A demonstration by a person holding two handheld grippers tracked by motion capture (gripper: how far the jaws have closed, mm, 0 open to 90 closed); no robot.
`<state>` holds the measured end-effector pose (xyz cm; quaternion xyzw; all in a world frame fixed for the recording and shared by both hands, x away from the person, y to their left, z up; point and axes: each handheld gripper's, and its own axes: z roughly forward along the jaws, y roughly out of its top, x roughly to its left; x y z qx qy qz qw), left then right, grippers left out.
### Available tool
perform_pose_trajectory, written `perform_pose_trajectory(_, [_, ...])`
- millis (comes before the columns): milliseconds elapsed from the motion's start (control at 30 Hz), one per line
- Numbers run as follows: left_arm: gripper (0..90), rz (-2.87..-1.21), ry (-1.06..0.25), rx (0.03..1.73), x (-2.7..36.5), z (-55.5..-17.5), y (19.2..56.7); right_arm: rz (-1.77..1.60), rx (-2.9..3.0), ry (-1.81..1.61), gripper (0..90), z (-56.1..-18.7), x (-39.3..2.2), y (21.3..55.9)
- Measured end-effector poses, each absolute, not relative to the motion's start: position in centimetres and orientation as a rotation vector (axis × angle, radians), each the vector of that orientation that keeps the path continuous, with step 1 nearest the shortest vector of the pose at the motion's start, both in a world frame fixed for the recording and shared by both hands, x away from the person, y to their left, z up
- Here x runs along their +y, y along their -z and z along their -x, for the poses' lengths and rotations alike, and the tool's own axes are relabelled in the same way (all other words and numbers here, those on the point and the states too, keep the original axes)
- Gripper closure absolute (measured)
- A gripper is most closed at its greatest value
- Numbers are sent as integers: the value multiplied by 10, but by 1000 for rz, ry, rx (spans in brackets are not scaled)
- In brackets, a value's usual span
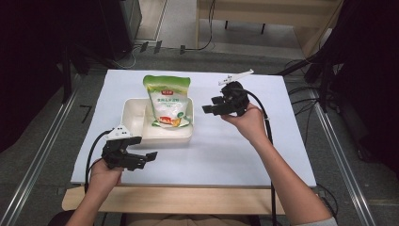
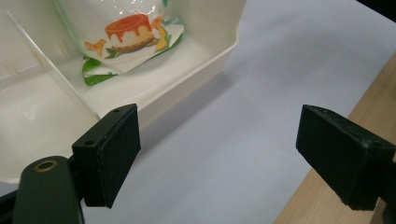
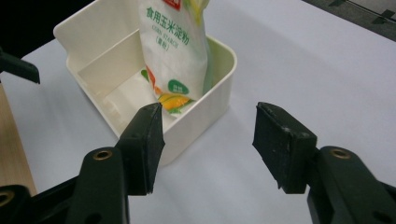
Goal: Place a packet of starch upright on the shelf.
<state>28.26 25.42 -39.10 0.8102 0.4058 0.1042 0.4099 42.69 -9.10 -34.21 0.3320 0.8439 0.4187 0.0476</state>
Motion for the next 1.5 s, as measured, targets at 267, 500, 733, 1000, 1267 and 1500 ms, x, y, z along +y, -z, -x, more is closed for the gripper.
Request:
perform_pose_trajectory(267, [147, -2042, -258, 1025, 255, -283, 391, -1008, 2583, -1297, 419, -408, -104, 355])
perform_pose_trajectory(500, [147, -2043, -260, 1024, 254, -282, 391, -1021, 2606, -1272, 420, -393, -115, 378])
perform_pose_trajectory(733, [147, -2050, -263, 1019, 254, -283, 391, -1052, 2594, -1329, 438, -385, -128, 402])
perform_pose_trajectory(1000, [147, -2045, -273, 1019, 256, -283, 390, -1106, 2569, -1329, 443, -384, -136, 424])
perform_pose_trajectory(1267, [147, -2039, -276, 1029, 258, -283, 390, -1091, 2576, -1325, 434, -383, -133, 426])
perform_pose_trajectory(1500, [147, -2041, -273, 1033, 257, -284, 390, -1101, 2544, -1334, 432, -383, -135, 426])
